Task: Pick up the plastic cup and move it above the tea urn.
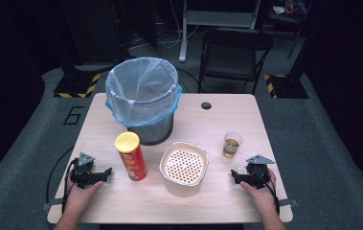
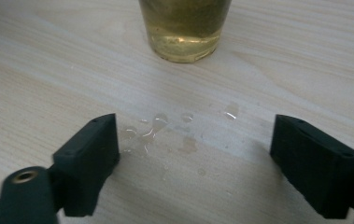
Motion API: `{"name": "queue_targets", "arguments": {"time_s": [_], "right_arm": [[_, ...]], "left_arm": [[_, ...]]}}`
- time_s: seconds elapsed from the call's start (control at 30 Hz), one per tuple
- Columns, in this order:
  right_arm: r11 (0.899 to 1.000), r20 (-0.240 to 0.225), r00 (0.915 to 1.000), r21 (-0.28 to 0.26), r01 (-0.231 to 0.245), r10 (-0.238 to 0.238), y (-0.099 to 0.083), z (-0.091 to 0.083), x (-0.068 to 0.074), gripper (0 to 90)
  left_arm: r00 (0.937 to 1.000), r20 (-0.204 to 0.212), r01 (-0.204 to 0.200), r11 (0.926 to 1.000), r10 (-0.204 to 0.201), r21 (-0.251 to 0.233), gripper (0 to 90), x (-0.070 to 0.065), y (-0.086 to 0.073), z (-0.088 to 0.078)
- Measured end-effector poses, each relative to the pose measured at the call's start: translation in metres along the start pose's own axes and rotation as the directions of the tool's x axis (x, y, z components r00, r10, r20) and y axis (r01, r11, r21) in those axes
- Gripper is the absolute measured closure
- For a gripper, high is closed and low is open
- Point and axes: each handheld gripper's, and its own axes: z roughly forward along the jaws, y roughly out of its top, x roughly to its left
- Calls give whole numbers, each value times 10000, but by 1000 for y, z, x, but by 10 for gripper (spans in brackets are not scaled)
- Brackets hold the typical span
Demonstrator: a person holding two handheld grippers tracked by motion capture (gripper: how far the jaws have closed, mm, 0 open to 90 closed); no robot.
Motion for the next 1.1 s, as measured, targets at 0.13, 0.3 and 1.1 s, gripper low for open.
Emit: {"name": "queue_targets", "arguments": {"time_s": [0.13,0.3,1.1], "right_arm": [[9999,-66,10000,135,74,-74,4,-1,0,191],[9992,-214,9993,-293,285,-292,18,-7,4,179],[9964,-626,9965,-688,505,-548,84,14,-1,148]], "left_arm": [[10000,-38,-24,10000,24,-16,127,0,0,0],[10000,-38,-22,10000,22,-22,128,0,0,0],[10000,-25,-39,10000,39,-15,128,0,1,0]]}}
